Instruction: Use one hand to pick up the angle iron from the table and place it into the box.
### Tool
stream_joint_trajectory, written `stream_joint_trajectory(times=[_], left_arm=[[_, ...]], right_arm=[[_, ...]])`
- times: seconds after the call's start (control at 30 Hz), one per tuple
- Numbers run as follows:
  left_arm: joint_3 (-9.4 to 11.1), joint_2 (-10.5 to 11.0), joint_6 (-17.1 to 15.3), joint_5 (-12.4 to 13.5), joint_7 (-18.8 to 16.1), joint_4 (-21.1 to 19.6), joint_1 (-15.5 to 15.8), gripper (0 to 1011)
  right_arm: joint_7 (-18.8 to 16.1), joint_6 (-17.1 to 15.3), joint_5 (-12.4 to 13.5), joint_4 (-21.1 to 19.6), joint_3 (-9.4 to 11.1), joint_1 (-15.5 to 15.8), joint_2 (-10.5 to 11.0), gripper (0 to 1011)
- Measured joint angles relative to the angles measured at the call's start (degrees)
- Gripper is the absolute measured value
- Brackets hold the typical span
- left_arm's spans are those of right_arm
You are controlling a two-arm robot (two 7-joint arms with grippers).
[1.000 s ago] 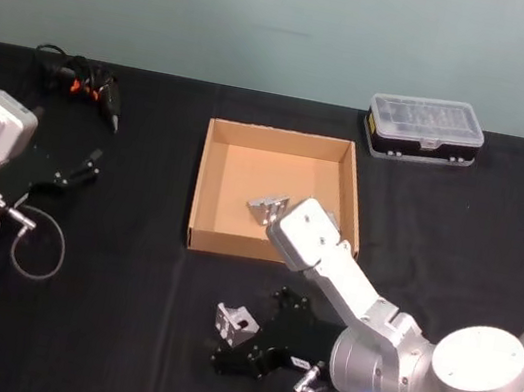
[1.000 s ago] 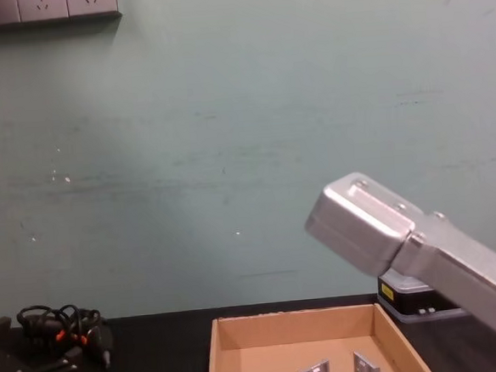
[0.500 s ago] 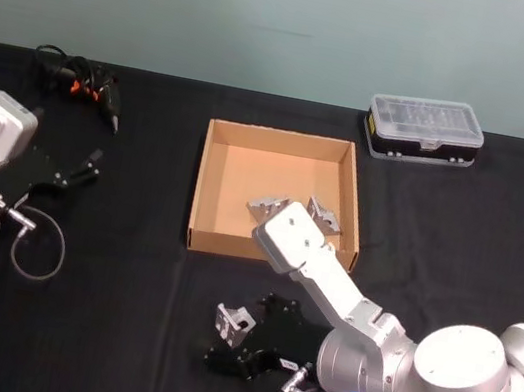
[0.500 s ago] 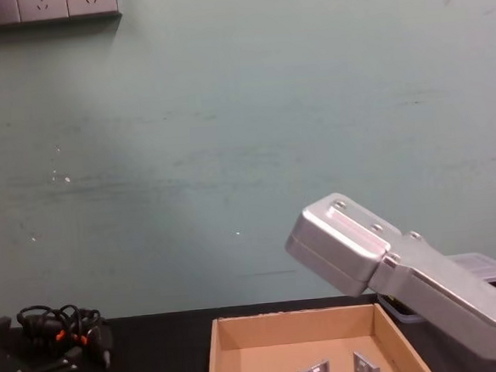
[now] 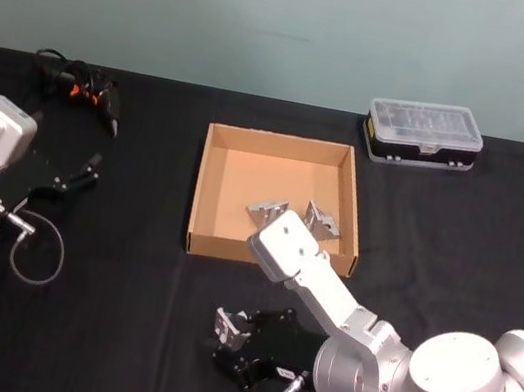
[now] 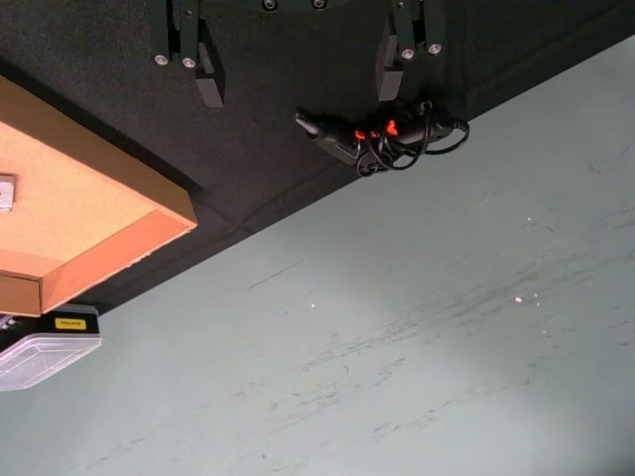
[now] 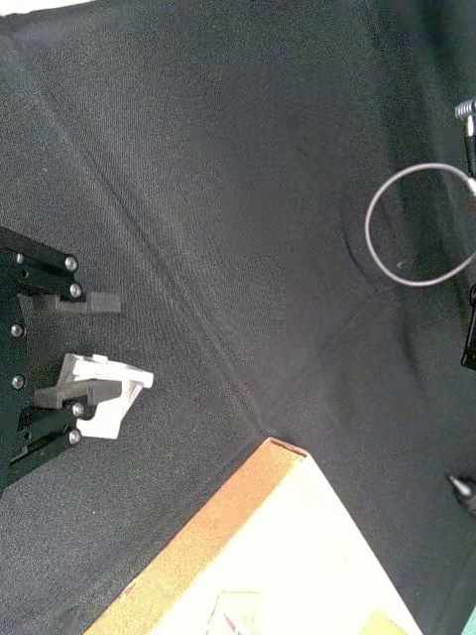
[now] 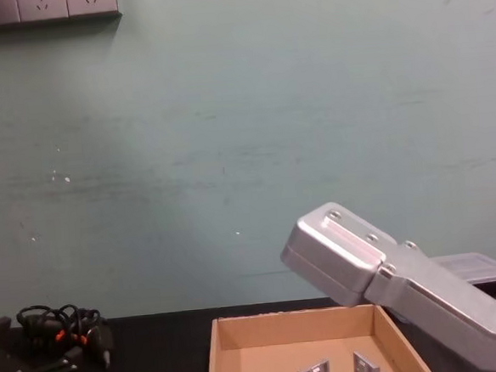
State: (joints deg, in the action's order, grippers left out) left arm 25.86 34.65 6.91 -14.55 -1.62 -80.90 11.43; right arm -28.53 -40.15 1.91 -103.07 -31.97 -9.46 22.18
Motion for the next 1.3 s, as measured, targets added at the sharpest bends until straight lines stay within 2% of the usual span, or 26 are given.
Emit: stream_joint_trajectory(times=[0.03,0.07,0.13,0.2,0.4,0.63,0.77,0.9,0.97,1.0,1.1,1.13,1.3], left_arm=[[0.0,0.0,0.0,0.0,0.0,0.0,0.0,1000],[0.0,0.0,0.0,0.0,0.0,0.0,0.0,1000],[0.0,0.0,0.0,0.0,0.0,0.0,0.0,1000],[0.0,0.0,0.0,0.0,0.0,0.0,0.0,1000],[0.0,0.0,0.0,0.0,0.0,0.0,0.0,1000],[0.0,0.0,0.0,0.0,0.0,0.0,0.0,1000],[0.0,0.0,0.0,0.0,0.0,0.0,0.0,1000],[0.0,0.0,0.0,0.0,0.0,0.0,0.0,1000],[0.0,0.0,0.0,0.0,0.0,0.0,0.0,1000],[0.0,0.0,0.0,0.0,0.0,0.0,0.0,1000],[0.0,0.0,0.0,0.0,0.0,0.0,0.0,1000],[0.0,0.0,0.0,0.0,0.0,0.0,0.0,1000],[0.0,0.0,0.0,0.0,0.0,0.0,0.0,1000]], right_arm=[[0.0,0.0,-0.1,0.0,0.0,0.0,0.0,396],[-0.1,0.0,-0.1,0.0,0.0,0.0,0.0,396],[-0.1,0.1,-0.2,0.0,0.0,0.1,0.0,302],[-0.2,0.2,-0.4,0.0,0.0,0.1,0.0,273],[-0.3,0.6,-0.9,0.0,-0.1,0.2,0.1,82],[-0.4,1.0,-1.2,-0.1,0.2,0.5,0.1,75],[-0.3,2.0,-1.1,-0.8,1.1,0.7,0.1,75],[0.0,3.2,-0.4,-1.7,2.7,0.8,0.2,75],[0.6,4.0,0.5,-2.3,4.4,0.8,0.1,75],[0.6,4.0,0.5,-2.3,4.4,0.8,0.1,75],[1.5,5.0,1.6,-3.1,6.4,0.4,0.0,75],[1.5,5.0,1.6,-3.1,6.4,0.4,0.0,75],[3.0,6.3,2.6,-2.9,8.5,-1.3,-0.6,77]])
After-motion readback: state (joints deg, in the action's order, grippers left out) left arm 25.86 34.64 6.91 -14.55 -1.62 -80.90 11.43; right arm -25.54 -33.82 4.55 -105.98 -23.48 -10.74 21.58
